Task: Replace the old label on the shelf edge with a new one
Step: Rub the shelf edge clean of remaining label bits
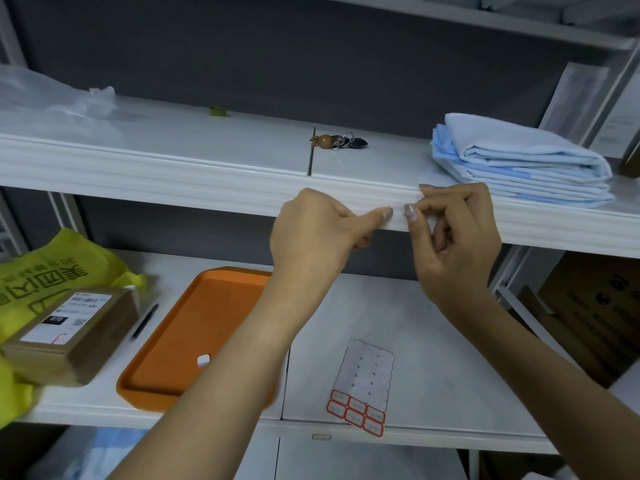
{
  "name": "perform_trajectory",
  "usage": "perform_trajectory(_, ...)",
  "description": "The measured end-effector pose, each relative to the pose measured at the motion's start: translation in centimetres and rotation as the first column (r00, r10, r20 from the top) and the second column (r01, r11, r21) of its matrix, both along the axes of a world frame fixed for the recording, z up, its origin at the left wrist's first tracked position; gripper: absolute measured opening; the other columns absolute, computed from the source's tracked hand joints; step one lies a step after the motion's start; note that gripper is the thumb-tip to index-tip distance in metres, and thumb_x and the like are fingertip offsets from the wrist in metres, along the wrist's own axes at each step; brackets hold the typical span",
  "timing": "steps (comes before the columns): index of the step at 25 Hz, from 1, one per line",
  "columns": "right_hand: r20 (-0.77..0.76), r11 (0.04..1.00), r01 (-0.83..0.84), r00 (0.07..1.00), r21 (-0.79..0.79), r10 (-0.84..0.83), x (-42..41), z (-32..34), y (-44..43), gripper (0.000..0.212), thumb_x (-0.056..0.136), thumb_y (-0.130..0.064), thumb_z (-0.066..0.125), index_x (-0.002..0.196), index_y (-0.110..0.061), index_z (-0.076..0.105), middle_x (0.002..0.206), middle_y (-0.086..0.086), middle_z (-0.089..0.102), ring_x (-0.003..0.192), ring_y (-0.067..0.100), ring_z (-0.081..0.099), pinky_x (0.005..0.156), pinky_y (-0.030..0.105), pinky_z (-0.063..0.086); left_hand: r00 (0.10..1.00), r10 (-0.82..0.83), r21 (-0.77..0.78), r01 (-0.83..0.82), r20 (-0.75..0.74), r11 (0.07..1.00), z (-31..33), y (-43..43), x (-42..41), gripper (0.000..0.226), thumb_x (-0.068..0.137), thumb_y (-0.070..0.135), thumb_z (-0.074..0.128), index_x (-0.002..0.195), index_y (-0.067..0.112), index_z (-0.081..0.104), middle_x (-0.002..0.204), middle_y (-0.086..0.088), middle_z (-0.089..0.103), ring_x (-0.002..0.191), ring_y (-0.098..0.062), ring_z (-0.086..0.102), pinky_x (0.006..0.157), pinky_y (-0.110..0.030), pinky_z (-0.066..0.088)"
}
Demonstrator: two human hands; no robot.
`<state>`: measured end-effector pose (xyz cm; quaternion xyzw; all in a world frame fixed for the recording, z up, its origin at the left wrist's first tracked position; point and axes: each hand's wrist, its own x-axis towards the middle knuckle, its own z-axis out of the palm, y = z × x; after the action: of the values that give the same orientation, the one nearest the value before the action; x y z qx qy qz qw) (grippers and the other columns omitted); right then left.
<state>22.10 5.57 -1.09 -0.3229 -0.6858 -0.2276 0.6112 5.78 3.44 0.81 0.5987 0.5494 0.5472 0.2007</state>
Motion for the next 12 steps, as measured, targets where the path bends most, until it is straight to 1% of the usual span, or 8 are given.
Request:
perform_trajectory(2,0.0,1.0,0.003,1.0,-0.002,-0.003,-0.03,0.05,-0.09,0.016,0.089,-0.01,0.065,0.079,0.002,0.065,0.092,0.019,0.062,0.075,0.005,0.047,0.055,0.016,0.035,0.997,0.045,0.006,-0.045,-0.065,0.999,0.18,-0.12,0.45,0.049,0.073,0.065,0.069,0.06,0.019,0.076,0.058,0.002,0.071,0.056,-0.013,0.069,0.06,-0.038,0.061)
perform_trajectory(5,0.006,1.0,-0.002,1.0,-0.006,0.002,-0.01,0.15,-0.19,0.016,0.089,-0.01,0.065,0.08,0.003,0.065,0.09,0.02,0.062,0.078,0.011,0.053,0.06,0.011,0.034,0.985,0.093,0.015,-0.092,-0.143,0.996,0.31,-0.27,0.92,0.055,0.074,0.069,0.065,0.062,0.017,0.076,0.06,-0.001,0.071,0.055,-0.015,0.067,0.062,-0.038,0.06)
perform_trajectory(9,0.013,1.0,0.007,1.0,-0.011,-0.007,0.03,0.19,-0.31,0.015,0.089,-0.009,0.065,0.081,0.003,0.065,0.092,0.02,0.062,0.077,0.007,0.048,0.059,0.01,0.032,0.991,0.069,0.051,-0.063,-0.115,0.997,-0.15,-0.27,0.63,0.051,0.077,0.064,0.067,0.061,0.015,0.075,0.058,0.002,0.07,0.053,-0.012,0.065,0.061,-0.038,0.059)
perform_trajectory(12,0.018,1.0,-0.001,1.0,-0.007,0.001,0.09,0.25,-0.29,0.016,0.088,-0.01,0.065,0.081,0.004,0.066,0.091,0.021,0.063,0.078,0.011,0.052,0.061,0.011,0.035,0.994,0.056,0.093,-0.047,-0.098,0.995,-0.53,-0.29,0.53,0.045,0.078,0.057,0.069,0.06,0.016,0.075,0.056,0.002,0.069,0.051,-0.011,0.063,0.062,-0.037,0.057)
